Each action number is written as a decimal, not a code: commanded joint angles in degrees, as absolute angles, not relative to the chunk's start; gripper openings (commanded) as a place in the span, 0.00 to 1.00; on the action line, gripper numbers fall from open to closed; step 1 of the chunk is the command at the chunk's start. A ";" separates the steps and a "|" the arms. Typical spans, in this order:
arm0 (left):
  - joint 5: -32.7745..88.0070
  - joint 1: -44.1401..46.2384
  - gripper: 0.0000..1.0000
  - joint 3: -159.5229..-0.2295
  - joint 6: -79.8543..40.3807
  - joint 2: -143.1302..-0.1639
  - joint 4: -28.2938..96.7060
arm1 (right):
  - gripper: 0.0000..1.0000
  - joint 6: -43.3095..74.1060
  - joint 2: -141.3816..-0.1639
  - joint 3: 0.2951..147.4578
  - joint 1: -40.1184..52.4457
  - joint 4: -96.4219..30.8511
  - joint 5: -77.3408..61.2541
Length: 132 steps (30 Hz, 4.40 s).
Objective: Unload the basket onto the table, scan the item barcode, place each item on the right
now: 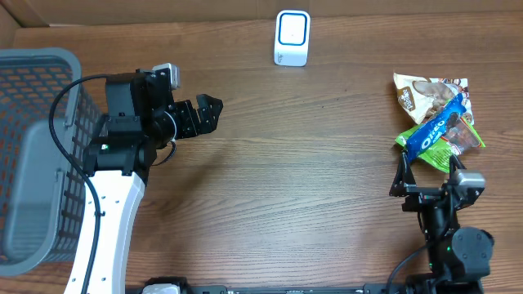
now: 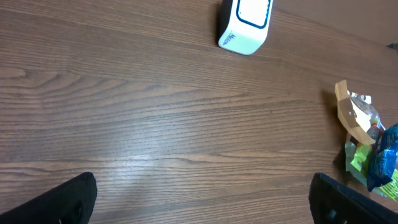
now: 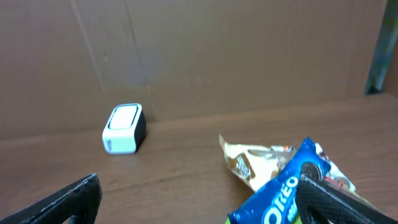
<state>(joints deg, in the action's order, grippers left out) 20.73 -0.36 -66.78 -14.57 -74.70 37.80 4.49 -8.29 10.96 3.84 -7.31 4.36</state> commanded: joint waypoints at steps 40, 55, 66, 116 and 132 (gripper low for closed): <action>20.53 -0.25 1.00 -67.44 -13.47 -74.89 37.74 | 1.00 5.96 -0.16 0.45 4.49 -4.60 -2.48; 17.41 -0.23 1.00 -67.33 -13.21 -73.93 40.42 | 1.00 5.96 -0.16 0.45 4.49 -4.60 -2.48; 8.56 -0.51 1.00 -51.94 -1.30 -56.69 21.98 | 1.00 5.96 -0.16 0.45 4.49 -4.60 -2.48; 2.59 -2.33 1.00 -0.34 -0.16 -0.14 -5.82 | 1.00 5.96 -0.16 0.45 4.49 -4.60 -2.48; 2.59 -2.24 1.00 -0.32 -0.16 -0.14 4.40 | 1.00 5.96 -0.16 0.45 4.49 -4.60 -2.48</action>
